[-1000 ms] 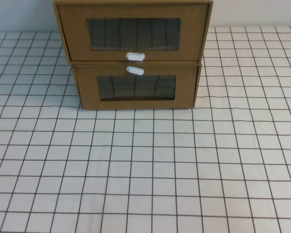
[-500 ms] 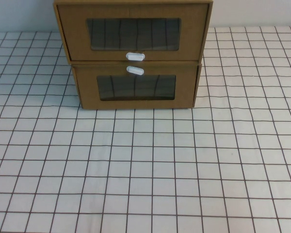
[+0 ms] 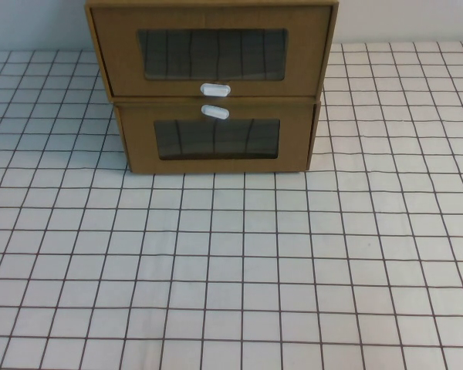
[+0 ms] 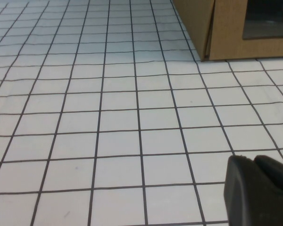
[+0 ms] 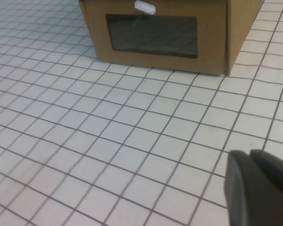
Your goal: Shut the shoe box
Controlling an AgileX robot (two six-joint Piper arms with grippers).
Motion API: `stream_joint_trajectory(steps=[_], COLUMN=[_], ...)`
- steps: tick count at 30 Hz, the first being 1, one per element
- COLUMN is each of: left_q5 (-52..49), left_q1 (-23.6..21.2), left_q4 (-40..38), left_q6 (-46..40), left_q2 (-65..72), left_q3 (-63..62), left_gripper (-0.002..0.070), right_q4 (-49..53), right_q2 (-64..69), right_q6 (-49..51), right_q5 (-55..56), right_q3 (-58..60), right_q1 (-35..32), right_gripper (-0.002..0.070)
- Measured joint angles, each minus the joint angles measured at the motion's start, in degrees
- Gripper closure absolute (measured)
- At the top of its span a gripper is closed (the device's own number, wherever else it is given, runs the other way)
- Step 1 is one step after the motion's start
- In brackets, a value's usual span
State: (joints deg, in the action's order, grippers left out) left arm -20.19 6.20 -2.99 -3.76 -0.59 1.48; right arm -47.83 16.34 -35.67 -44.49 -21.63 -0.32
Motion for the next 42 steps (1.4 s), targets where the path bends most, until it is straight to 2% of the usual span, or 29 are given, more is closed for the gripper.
stream_joint_trajectory(steps=[9, 14, 19, 24, 27, 31, 42], left_q5=[0.0, 0.0, 0.0, 0.0, 0.0, 0.0, 0.0], left_q1=[0.0, 0.0, 0.0, 0.0, 0.0, 0.0, 0.0], left_q4=[0.0, 0.0, 0.0, 0.0, 0.0, 0.0, 0.1], left_q6=[0.0, 0.0, -0.1, -0.1, -0.1, -0.1, -0.1], left_q2=[0.0, 0.0, 0.0, 0.0, 0.0, 0.0, 0.0], left_q3=[0.0, 0.0, 0.0, 0.0, 0.0, 0.0, 0.0], left_gripper=[0.068, 0.068, 0.068, 0.068, 0.068, 0.068, 0.068], right_q4=[5.4, 12.2, 23.0, 40.6, 46.8, 46.3, 45.6], right_q2=[-6.8, -13.7, -17.0, -17.1, -17.1, -17.1, -17.1], right_q6=[-4.3, -2.7, 8.7, 26.9, 35.3, 38.3, 39.1], right_q5=[0.3, 11.4, 26.1, 24.9, 25.6, 24.6, 24.1], right_q3=[0.2, 3.3, 10.5, 15.6, 19.8, 23.0, 23.0], right_q1=[0.0, 0.0, 0.0, 0.0, 0.0, 0.0, 0.0], right_gripper=[0.0689, 0.0689, 0.0689, 0.0689, 0.0689, 0.0689, 0.069])
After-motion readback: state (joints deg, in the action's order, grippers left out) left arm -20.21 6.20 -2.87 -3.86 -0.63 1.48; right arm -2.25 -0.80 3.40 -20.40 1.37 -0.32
